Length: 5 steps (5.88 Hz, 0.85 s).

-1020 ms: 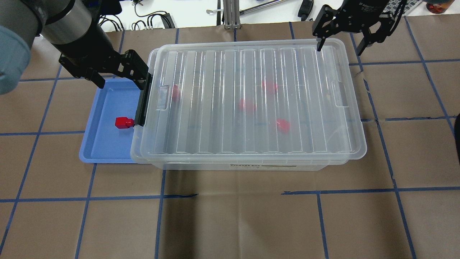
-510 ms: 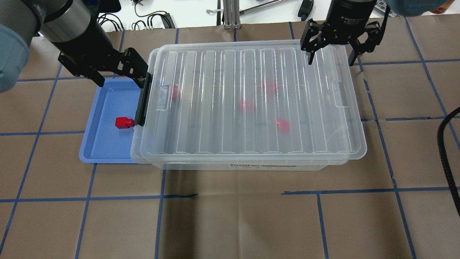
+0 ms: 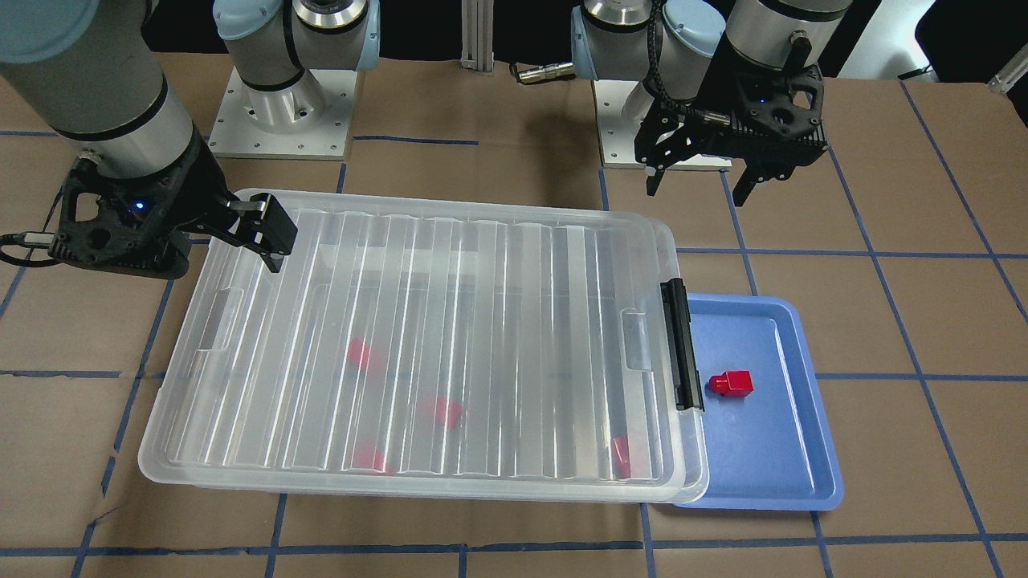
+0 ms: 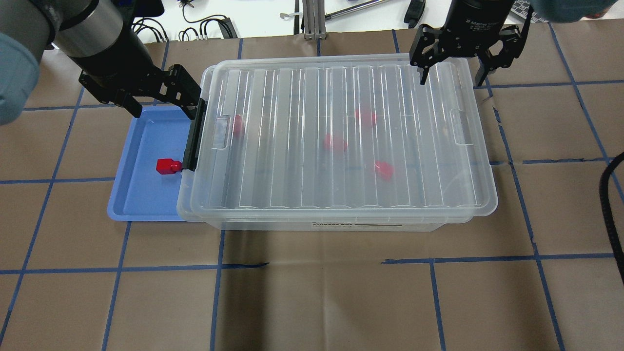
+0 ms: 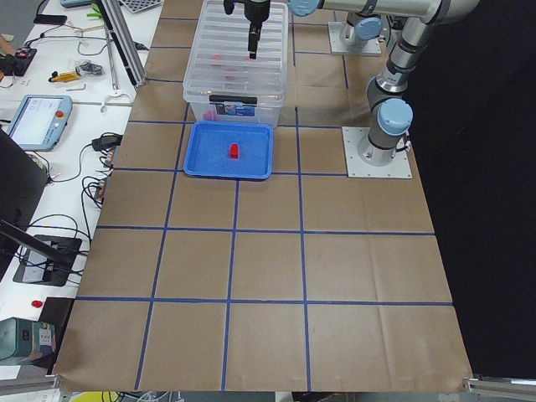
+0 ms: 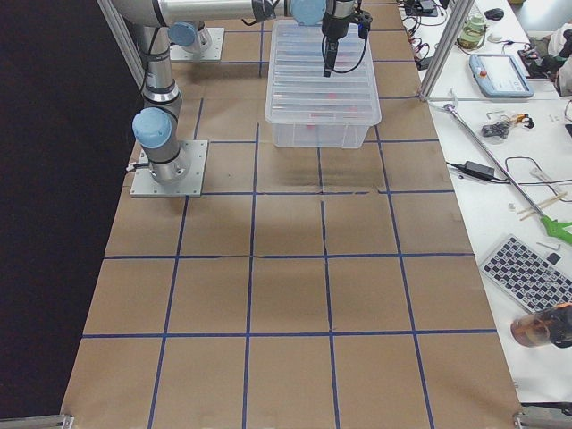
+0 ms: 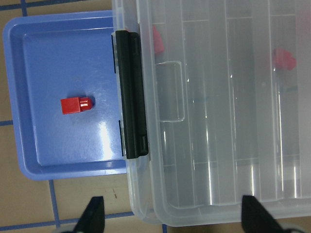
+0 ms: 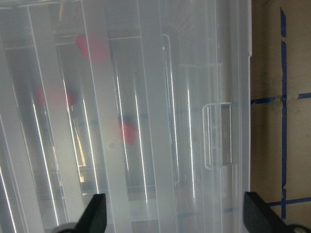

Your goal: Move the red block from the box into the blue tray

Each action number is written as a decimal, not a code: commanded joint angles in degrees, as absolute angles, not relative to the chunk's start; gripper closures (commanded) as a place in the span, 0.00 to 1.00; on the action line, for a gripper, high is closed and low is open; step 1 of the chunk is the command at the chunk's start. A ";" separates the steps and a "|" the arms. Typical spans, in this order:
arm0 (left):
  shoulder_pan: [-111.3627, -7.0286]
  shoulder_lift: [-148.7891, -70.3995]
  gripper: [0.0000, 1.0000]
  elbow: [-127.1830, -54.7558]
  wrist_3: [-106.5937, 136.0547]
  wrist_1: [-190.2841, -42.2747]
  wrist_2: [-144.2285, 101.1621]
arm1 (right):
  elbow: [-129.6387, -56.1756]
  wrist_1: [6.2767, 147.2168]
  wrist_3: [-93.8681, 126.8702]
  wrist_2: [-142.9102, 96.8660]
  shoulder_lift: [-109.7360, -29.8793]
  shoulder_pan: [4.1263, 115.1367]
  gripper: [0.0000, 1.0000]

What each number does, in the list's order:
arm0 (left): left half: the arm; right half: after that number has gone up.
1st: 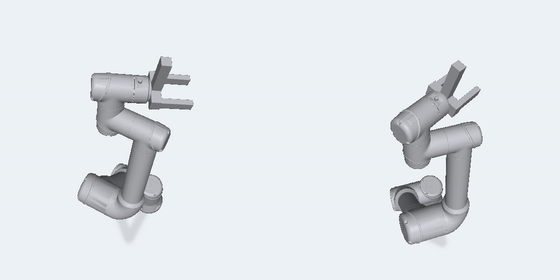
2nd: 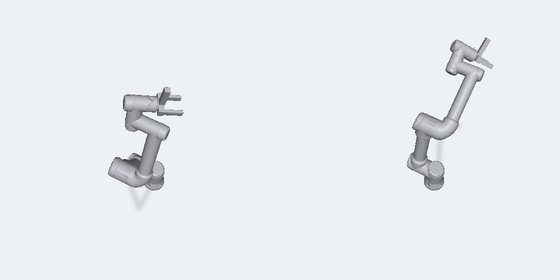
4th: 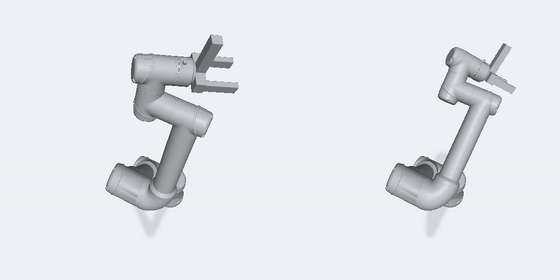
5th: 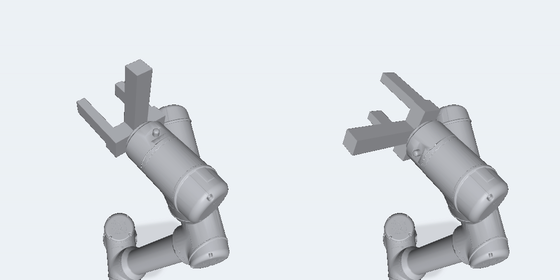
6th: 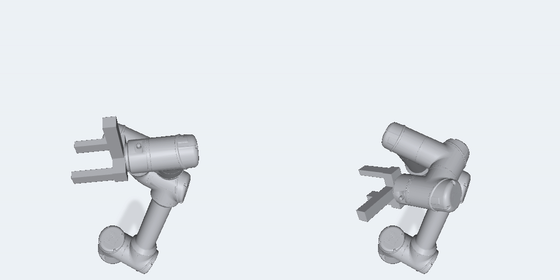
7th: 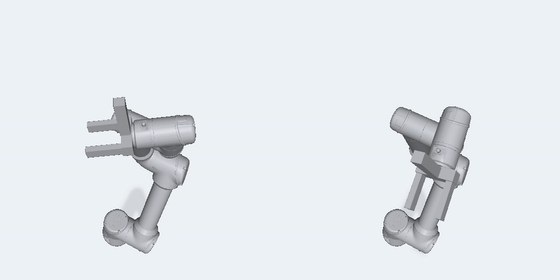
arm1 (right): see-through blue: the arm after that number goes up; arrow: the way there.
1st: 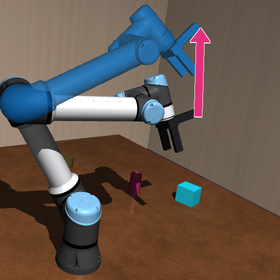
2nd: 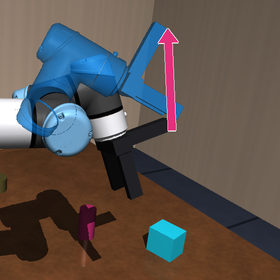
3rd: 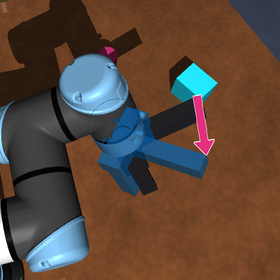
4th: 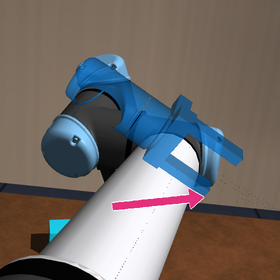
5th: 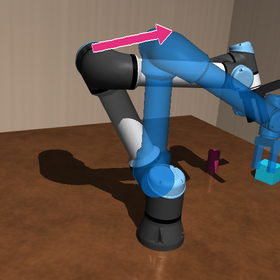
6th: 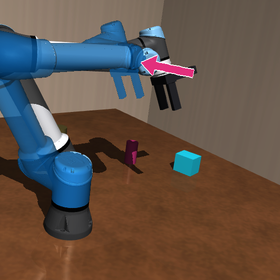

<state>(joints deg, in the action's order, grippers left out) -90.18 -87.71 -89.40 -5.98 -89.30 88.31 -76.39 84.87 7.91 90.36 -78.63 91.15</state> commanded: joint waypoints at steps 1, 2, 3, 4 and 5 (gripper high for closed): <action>-90.18 -87.71 0.01 -89.47 -5.98 -89.30 88.33 | -75.94 84.73 7.91 90.26 -78.40 91.14 0.00; -90.18 -87.63 0.01 -89.47 -5.98 -89.30 88.33 | -75.94 84.73 7.91 90.26 -78.40 91.14 0.00; -90.18 -87.63 0.01 -89.47 -5.98 -89.30 88.33 | -76.29 84.73 7.91 90.35 -78.57 91.14 0.00; -90.18 -87.63 0.01 -89.47 -5.98 -89.30 88.33 | -76.55 84.73 7.91 90.35 -78.84 91.06 0.00; -90.18 -87.63 0.01 -89.47 -5.98 -89.30 88.33 | -76.64 84.73 7.91 90.35 -78.92 90.97 0.00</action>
